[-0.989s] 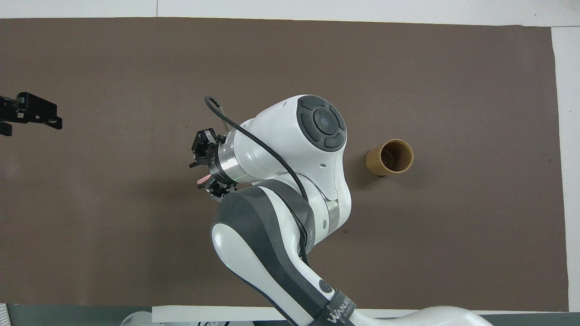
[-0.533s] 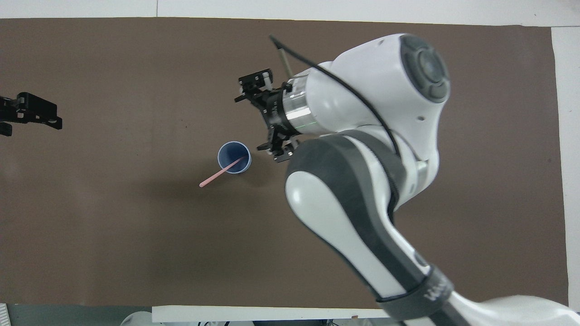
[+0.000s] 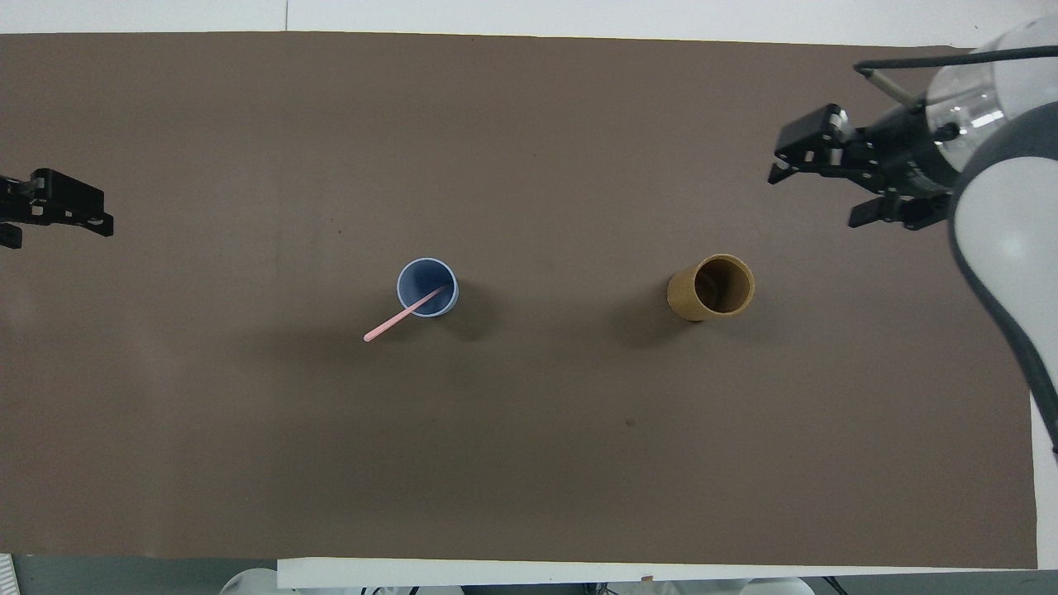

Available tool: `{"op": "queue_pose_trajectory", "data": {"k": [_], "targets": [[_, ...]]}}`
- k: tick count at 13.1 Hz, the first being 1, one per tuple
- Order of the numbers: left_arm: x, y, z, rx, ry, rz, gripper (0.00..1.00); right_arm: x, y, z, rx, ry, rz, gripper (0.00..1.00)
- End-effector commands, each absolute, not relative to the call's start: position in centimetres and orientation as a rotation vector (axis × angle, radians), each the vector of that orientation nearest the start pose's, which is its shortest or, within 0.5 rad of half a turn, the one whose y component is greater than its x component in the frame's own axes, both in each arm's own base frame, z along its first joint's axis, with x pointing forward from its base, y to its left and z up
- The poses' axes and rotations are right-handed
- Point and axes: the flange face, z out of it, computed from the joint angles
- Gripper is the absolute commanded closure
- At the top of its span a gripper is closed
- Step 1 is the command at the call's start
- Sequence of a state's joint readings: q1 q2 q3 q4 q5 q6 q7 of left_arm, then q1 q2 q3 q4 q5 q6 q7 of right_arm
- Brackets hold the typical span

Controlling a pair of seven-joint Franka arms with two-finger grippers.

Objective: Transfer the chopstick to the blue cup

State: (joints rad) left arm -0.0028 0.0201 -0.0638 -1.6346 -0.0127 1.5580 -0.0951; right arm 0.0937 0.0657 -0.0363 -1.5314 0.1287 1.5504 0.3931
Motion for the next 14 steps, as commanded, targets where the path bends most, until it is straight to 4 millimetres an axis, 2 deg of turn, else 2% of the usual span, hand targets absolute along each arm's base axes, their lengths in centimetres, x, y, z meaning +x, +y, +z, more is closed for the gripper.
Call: {"op": "queue_pose_trajectory", "data": {"k": [1, 2, 3, 5, 7, 11, 14], "targets": [[54.9, -3.4, 58.3, -3.126, -0.045, 0.162, 0.00, 54.9, 1.1, 64.5, -3.169, 0.231, 0.131, 0.00], [54.9, -3.4, 58.3, -3.126, -0.045, 0.165, 0.00, 54.4, 0.1, 65.7, -3.198, 0.161, 0.151, 0.00], [54.9, -3.4, 58.3, -3.126, -0.045, 0.162, 0.00, 53.8, -1.4, 65.9, -3.202, 0.148, 0.191, 0.00], [54.9, -3.4, 58.3, -3.126, -0.045, 0.165, 0.00, 53.5, -2.1, 65.6, -3.236, 0.110, 0.212, 0.00], [54.9, -3.4, 58.3, -3.126, -0.045, 0.165, 0.00, 53.5, -1.6, 65.5, -3.222, 0.086, 0.224, 0.00], [54.9, -3.4, 58.3, -3.126, -0.043, 0.165, 0.00, 53.5, -2.0, 65.3, -3.217, 0.096, 0.222, 0.00], [54.9, -3.4, 58.3, -3.126, -0.045, 0.165, 0.00, 53.5, -1.5, 65.2, -3.148, 0.091, 0.213, 0.00]]}}
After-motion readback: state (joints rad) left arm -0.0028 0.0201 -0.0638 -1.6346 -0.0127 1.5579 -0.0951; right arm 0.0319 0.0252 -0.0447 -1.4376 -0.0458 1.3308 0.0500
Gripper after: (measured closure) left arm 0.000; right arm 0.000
